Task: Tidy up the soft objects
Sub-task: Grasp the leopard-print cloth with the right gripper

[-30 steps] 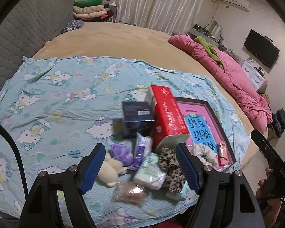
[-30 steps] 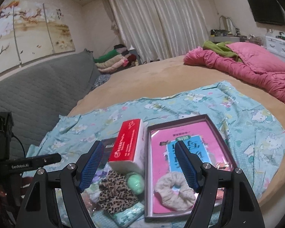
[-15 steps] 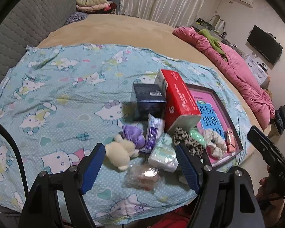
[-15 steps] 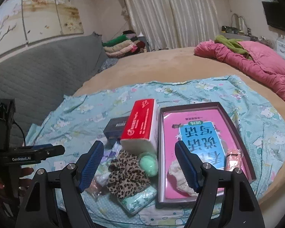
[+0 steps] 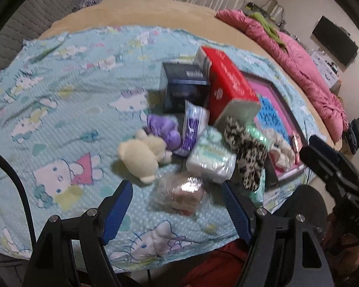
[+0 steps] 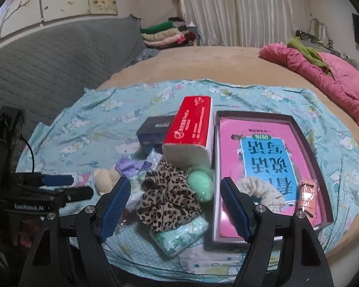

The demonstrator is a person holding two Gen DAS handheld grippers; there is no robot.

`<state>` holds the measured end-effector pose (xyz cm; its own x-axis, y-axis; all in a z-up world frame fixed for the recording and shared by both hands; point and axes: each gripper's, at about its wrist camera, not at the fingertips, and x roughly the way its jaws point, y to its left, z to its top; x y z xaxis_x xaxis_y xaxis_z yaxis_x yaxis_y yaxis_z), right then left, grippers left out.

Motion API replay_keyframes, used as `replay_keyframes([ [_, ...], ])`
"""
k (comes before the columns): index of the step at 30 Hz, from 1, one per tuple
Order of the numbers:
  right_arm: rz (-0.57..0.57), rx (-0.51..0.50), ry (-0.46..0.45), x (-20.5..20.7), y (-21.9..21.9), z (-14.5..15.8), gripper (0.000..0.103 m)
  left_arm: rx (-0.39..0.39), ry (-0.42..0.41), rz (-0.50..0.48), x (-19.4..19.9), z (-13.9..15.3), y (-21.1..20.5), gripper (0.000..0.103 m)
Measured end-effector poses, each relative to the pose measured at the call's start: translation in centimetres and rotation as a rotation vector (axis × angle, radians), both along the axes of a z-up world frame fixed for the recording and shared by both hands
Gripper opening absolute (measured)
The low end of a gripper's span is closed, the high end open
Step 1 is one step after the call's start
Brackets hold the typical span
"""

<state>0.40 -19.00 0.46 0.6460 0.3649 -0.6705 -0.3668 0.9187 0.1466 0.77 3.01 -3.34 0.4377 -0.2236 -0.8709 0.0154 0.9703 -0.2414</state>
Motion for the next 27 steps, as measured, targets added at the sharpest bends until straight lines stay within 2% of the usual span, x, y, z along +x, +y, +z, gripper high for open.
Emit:
replay_keyframes([
  [4, 0.003, -0.007, 0.012, 0.2, -0.1, -0.5, 0.078, 0.019, 0.041, -0.020, 0.1, -1.7, -0.9, 0.076],
  [14, 0.034, -0.045, 0.045, 0.6, 0.8, -2.1, 0.078, 0.059, 0.076, -0.066, 0.9, -4.0, -2.7, 0.076],
  [27, 0.122, -0.113, 0.099, 2.3, 3.6, -5.0, 0.078, 0.055, 0.052, -0.064, 1.6, -4.6, -2.3, 0.075],
])
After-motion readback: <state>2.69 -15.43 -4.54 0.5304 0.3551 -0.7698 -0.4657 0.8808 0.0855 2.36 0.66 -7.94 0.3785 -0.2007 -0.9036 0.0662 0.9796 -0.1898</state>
